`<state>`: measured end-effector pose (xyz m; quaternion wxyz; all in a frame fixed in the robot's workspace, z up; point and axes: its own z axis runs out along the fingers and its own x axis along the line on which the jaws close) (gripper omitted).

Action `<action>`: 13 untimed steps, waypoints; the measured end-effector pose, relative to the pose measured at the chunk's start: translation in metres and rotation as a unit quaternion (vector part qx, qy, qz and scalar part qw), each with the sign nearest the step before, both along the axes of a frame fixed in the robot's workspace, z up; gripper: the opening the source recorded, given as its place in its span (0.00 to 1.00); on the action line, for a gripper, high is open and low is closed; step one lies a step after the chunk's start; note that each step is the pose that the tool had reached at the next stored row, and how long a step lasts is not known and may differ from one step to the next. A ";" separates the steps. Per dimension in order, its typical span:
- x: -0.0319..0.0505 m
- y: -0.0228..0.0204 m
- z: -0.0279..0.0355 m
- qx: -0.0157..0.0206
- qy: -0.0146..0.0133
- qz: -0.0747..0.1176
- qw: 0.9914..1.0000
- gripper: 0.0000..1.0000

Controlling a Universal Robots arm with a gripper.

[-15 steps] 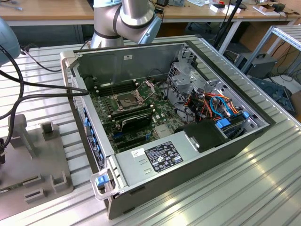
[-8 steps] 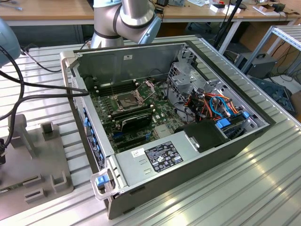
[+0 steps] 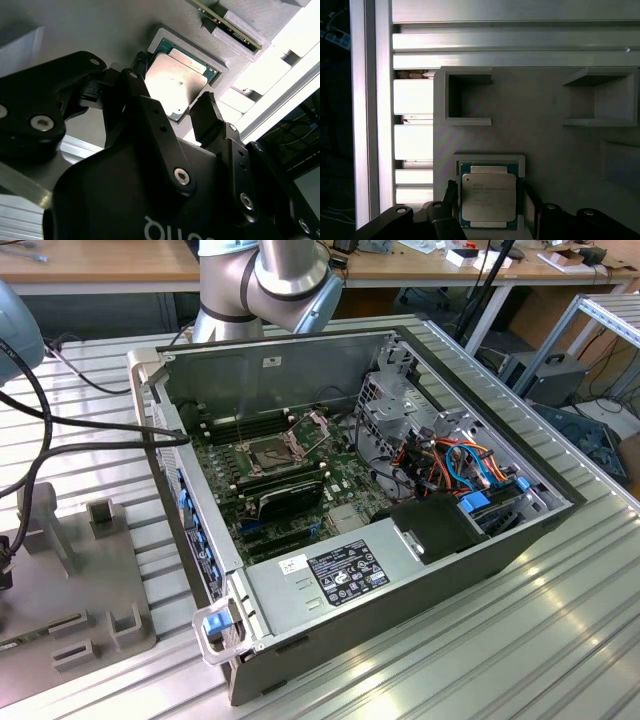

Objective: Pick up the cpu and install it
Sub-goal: 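Pick up the cpu and move it towards the insertion slot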

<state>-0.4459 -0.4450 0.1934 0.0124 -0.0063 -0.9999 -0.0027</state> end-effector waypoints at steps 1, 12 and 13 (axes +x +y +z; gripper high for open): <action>0.0000 0.0002 -0.0001 0.000 0.000 0.000 1.000 0.62; 0.0000 0.0022 -0.0005 0.000 0.000 0.000 1.000 0.62; 0.0000 0.0022 -0.0006 0.000 0.000 0.000 1.000 0.62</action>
